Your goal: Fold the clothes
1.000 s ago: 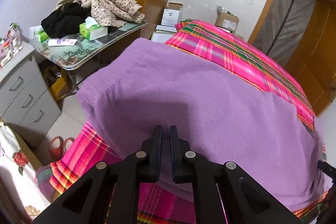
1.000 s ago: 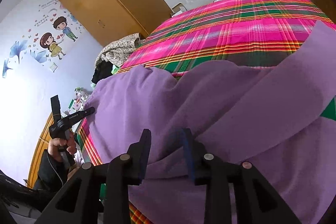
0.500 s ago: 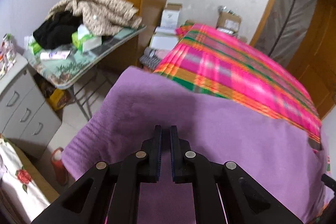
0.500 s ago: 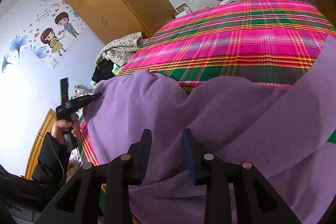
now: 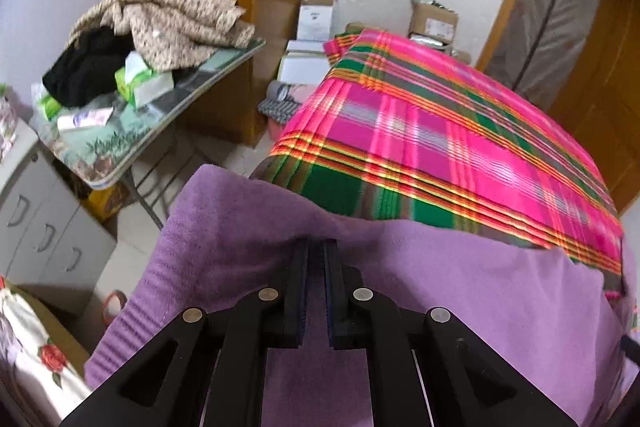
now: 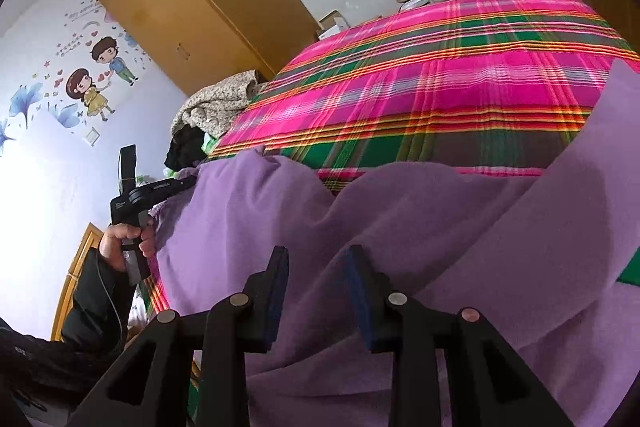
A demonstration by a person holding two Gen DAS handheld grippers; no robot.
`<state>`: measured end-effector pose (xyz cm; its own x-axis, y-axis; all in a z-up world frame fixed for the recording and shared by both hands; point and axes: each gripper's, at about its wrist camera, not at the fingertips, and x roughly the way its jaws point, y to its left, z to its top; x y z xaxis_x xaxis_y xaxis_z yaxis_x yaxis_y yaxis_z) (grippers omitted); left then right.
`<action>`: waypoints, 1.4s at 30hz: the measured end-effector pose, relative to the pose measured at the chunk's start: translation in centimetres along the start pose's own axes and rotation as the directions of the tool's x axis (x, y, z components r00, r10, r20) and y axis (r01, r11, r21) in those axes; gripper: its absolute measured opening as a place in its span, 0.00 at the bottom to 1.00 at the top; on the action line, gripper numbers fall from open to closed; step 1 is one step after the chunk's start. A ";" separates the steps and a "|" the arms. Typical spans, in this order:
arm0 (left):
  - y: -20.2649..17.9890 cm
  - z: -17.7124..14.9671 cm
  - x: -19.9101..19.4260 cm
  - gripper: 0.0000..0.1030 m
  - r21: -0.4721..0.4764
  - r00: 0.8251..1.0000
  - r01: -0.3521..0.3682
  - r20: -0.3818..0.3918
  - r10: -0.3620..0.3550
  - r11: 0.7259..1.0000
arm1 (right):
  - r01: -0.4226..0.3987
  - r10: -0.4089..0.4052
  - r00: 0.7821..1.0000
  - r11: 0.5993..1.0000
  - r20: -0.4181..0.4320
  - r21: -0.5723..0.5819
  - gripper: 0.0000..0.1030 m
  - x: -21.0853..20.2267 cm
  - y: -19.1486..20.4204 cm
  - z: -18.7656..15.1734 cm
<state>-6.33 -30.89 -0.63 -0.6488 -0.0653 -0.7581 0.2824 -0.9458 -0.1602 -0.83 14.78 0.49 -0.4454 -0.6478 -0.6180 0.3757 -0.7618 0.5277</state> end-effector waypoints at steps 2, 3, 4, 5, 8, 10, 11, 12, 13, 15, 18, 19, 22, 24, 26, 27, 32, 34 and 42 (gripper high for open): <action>0.2 0.4 0.8 0.07 -0.014 1.000 -0.005 -0.016 0.005 1.000 | 0.011 -0.011 1.000 1.000 0.012 0.013 0.31 -0.4 -0.4 0.0; 0.1 0.3 0.6 0.07 -0.019 1.000 -0.009 -0.015 0.008 1.000 | 0.017 -0.018 1.000 1.000 0.019 0.022 0.31 -0.6 -0.7 0.0; -0.1 0.1 0.3 0.07 -0.021 1.000 -0.012 -0.011 0.012 1.000 | 0.022 -0.023 0.999 0.999 0.026 0.032 0.31 -0.9 -1.0 -0.1; -0.5 -0.3 -0.2 0.07 -0.015 1.000 -0.004 -0.005 0.004 1.000 | 0.027 -0.028 0.999 0.999 0.032 0.040 0.31 -1.1 -1.2 -0.1; -2.2 -1.6 -1.9 0.07 0.005 0.999 0.037 0.014 -0.037 0.999 | 0.047 -0.050 0.998 0.997 0.048 0.056 0.31 -1.8 -1.8 -0.2; -3.8 -2.7 -3.0 0.07 0.033 0.996 0.081 0.020 -0.082 0.996 | 0.056 -0.060 0.996 0.996 0.058 0.074 0.31 -2.2 -2.2 -0.3; -4.7 -3.3 -3.5 0.07 0.048 0.994 0.103 0.023 -0.104 0.994 | 0.057 -0.063 0.996 0.995 0.066 0.084 0.31 -2.4 -2.5 -0.4; -5.7 -4.1 -4.1 0.07 0.066 0.990 0.135 0.020 -0.137 0.989 | 0.059 -0.066 0.995 0.994 0.074 0.093 0.31 -2.7 -2.7 -0.4; -6.7 -4.6 -4.5 0.07 0.081 0.986 0.162 0.016 -0.164 0.983 | 0.060 -0.069 0.994 0.993 0.082 0.103 0.31 -2.9 -2.9 -0.5; -8.7 -5.9 -5.2 0.07 0.116 0.976 0.217 0.004 -0.219 0.969 | 0.070 -0.082 0.991 0.990 0.103 0.119 0.31 -3.8 -3.3 -0.7; -11.7 -7.6 -6.0 0.07 0.173 0.957 0.288 -0.022 -0.288 0.942 | 0.092 -0.113 0.983 0.985 0.143 0.145 0.34 -5.4 -4.3 -0.9; -12.7 -8.1 -6.1 0.07 0.191 0.951 0.307 -0.030 -0.307 0.932 | 0.103 -0.128 0.979 0.982 0.157 0.157 0.35 -6.0 -4.8 -1.0; -14.7 -9.3 -6.2 0.10 0.222 0.940 0.342 -0.056 -0.338 0.913 | 0.146 -0.187 0.963 0.968 0.196 0.206 0.40 -8.0 -6.2 -1.3; -15.6 -10.1 -6.0 0.11 0.233 0.936 0.353 -0.075 -0.345 0.906 | 0.187 -0.237 0.950 0.953 0.203 0.238 0.41 -9.0 -7.2 -1.4; -16.4 -11.0 -5.8 0.11 0.247 0.935 0.355 -0.093 -0.342 0.902 | 0.219 -0.273 0.940 0.942 0.203 0.254 0.41 -9.6 -7.8 -1.4; -16.8 -11.5 -5.7 0.11 0.254 0.935 0.356 -0.102 -0.341 0.899 | 0.235 -0.291 0.935 0.936 0.203 0.262 0.41 -9.8 -8.1 -1.3; -17.6 -12.1 -5.7 0.22 0.284 0.940 0.340 -0.086 -0.329 0.897 | 0.295 -0.346 0.919 0.922 0.191 0.251 0.41 -9.9 -8.6 -0.1; -17.7 -12.2 -5.6 0.23 0.289 0.941 0.338 -0.079 -0.329 0.896 | 0.323 -0.365 0.914 0.919 0.179 0.224 0.41 -9.5 -8.6 0.9; -17.9 -12.2 -5.4 0.23 0.294 0.941 0.336 -0.064 -0.332 0.895 | 0.473 -0.483 0.875 0.870 0.045 0.141 0.41 -4.0 -9.2 5.9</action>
<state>0.69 -9.78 -1.38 -0.6591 0.2732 -0.7007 -0.1731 -0.9618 -0.2122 -7.27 24.41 1.58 -0.6078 -0.1986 -0.7688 0.0015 -0.9685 0.2490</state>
